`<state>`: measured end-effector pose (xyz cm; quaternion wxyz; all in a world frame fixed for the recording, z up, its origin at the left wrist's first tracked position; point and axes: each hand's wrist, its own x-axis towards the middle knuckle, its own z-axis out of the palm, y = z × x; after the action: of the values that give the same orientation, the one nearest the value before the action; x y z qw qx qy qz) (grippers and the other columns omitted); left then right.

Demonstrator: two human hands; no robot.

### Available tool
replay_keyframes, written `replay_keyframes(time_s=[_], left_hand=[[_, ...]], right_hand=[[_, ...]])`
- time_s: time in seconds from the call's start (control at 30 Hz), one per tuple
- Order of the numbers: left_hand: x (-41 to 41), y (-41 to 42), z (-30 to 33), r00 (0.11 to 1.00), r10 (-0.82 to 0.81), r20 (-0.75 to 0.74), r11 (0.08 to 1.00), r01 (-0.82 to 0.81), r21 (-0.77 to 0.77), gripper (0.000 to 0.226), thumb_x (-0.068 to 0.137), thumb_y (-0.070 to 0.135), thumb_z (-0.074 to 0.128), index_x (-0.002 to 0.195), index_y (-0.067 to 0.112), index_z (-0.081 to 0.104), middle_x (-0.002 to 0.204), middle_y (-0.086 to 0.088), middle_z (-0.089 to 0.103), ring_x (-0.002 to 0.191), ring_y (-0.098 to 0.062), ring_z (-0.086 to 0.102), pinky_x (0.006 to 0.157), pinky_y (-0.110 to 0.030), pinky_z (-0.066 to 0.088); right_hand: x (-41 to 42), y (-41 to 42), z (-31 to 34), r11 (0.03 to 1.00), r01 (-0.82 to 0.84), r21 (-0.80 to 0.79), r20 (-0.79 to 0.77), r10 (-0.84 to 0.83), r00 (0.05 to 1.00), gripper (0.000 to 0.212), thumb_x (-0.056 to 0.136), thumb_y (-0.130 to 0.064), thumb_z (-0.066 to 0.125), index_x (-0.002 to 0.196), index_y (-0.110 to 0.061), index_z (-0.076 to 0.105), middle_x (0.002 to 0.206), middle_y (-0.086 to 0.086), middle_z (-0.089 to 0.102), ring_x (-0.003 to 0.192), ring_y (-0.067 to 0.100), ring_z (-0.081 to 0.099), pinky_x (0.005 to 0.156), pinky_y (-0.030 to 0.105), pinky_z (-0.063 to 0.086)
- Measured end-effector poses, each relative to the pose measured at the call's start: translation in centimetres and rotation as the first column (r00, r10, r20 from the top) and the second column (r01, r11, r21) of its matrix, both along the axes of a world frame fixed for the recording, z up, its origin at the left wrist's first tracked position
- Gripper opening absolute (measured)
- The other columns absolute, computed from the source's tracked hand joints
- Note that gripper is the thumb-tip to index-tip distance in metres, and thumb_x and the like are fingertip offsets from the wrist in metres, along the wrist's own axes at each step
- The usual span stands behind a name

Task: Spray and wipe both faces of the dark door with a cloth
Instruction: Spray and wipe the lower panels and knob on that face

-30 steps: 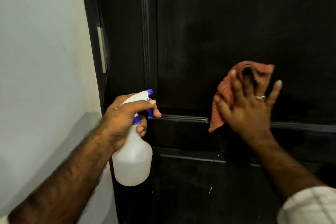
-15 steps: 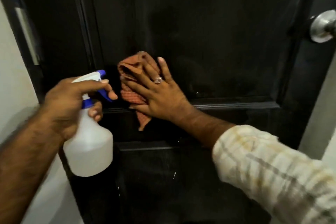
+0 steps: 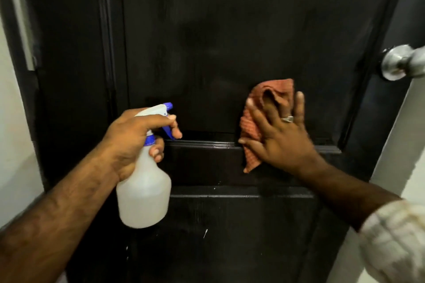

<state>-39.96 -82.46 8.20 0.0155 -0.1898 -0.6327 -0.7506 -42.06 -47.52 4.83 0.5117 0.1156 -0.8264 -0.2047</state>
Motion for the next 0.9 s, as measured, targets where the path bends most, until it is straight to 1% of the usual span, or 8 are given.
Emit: replay_keyframes(time_s=[0.27, 0.43, 0.53, 0.6, 0.67, 0.73, 0.83, 0.9], left_hand=[[0.9, -3.0, -0.1, 0.995, 0.102, -0.001, 0.994, -0.102, -0.039, 0.029, 0.086, 0.023, 0.07, 0.097, -0.003, 0.067, 0.095, -0.028, 0.068, 0.037, -0.017, 0.034, 0.042, -0.026, 0.037], [0.8, -0.8, -0.5, 0.999, 0.034, 0.016, 0.998, -0.033, -0.044, 0.029, 0.081, 0.026, 0.071, 0.093, -0.001, 0.067, 0.091, -0.025, 0.07, 0.035, -0.016, 0.035, 0.041, -0.025, 0.038], [0.6, 1.9, -1.6, 0.998, -0.023, 0.054, 0.999, 0.024, -0.029, 0.023, 0.086, 0.021, 0.071, 0.093, -0.001, 0.069, 0.09, -0.025, 0.072, 0.035, -0.017, 0.037, 0.042, -0.025, 0.039], [0.4, 3.7, -2.5, 0.996, -0.045, 0.075, 0.998, 0.047, -0.036, 0.018, 0.093, 0.016, 0.069, 0.094, -0.001, 0.07, 0.092, -0.026, 0.073, 0.037, -0.017, 0.038, 0.044, -0.026, 0.04], [0.5, 5.2, -3.2, 0.993, -0.066, 0.094, 0.997, 0.071, -0.043, 0.017, 0.095, 0.015, 0.068, 0.095, -0.002, 0.071, 0.093, -0.026, 0.074, 0.038, -0.018, 0.039, 0.045, -0.026, 0.04], [0.7, 6.3, -3.9, 0.989, -0.089, 0.115, 0.995, 0.094, -0.037, 0.017, 0.095, 0.015, 0.069, 0.095, -0.001, 0.071, 0.094, -0.026, 0.075, 0.039, -0.018, 0.04, 0.046, -0.027, 0.041], [1.1, 7.2, -4.6, 0.984, -0.123, 0.129, 0.99, 0.13, -0.045, 0.019, 0.097, 0.016, 0.068, 0.094, -0.003, 0.071, 0.094, -0.026, 0.075, 0.039, -0.017, 0.04, 0.046, -0.026, 0.041], [1.2, 7.6, -4.6, 0.981, -0.147, 0.127, 0.986, 0.156, -0.062, 0.019, 0.097, 0.015, 0.067, 0.095, -0.005, 0.069, 0.092, -0.027, 0.073, 0.037, -0.018, 0.039, 0.045, -0.026, 0.04]], right_hand=[[-4.3, -16.6, 0.4, 0.966, -0.254, 0.045, -0.025, 0.255, 0.967, 0.08, 0.101, -0.07, 0.05, 0.168, -0.029, 0.036, 0.176, 0.011, 0.027, 0.164, 0.044, 0.015, 0.131, 0.065, -0.001], [-2.7, -7.5, -0.4, 0.983, -0.161, 0.083, -0.057, 0.166, 0.984, 0.07, 0.107, -0.067, 0.045, 0.168, -0.033, 0.035, 0.176, 0.003, 0.027, 0.164, 0.037, 0.02, 0.13, 0.069, 0.001], [-0.4, -0.2, -1.5, 0.998, -0.038, -0.049, -0.076, 0.034, 0.997, 0.072, 0.107, -0.068, 0.045, 0.167, -0.03, 0.037, 0.176, 0.003, 0.026, 0.164, 0.036, 0.021, 0.127, 0.074, 0.004], [1.4, 4.6, -3.0, 0.979, 0.085, -0.188, -0.043, -0.095, 0.995, 0.08, 0.106, -0.071, 0.039, 0.171, -0.026, 0.024, 0.178, 0.002, 0.012, 0.166, 0.031, 0.004, 0.127, 0.074, 0.0], [2.6, 7.8, -5.0, 0.879, 0.193, -0.436, 0.013, -0.208, 0.978, 0.089, 0.106, -0.073, 0.031, 0.173, -0.021, 0.006, 0.179, 0.004, -0.002, 0.165, 0.027, -0.013, 0.128, 0.071, -0.006], [2.5, 7.2, -6.8, 0.655, 0.188, -0.732, 0.052, -0.222, 0.974, 0.092, 0.106, -0.072, 0.025, 0.172, -0.016, -0.006, 0.179, 0.016, -0.006, 0.166, 0.033, -0.013, 0.13, 0.066, -0.007], [0.3, -0.3, -7.6, 0.313, 0.096, -0.945, 0.023, -0.229, 0.973, 0.098, 0.103, -0.068, 0.021, 0.168, 0.003, 0.004, 0.172, 0.038, 0.007, 0.162, 0.054, 0.003, 0.132, 0.06, -0.004], [0.4, -3.9, -9.1, 0.398, 0.132, -0.908, 0.068, -0.172, 0.983, 0.095, 0.105, -0.063, 0.024, 0.166, 0.009, 0.011, 0.168, 0.043, 0.013, 0.16, 0.057, 0.008, 0.132, 0.061, -0.003]])
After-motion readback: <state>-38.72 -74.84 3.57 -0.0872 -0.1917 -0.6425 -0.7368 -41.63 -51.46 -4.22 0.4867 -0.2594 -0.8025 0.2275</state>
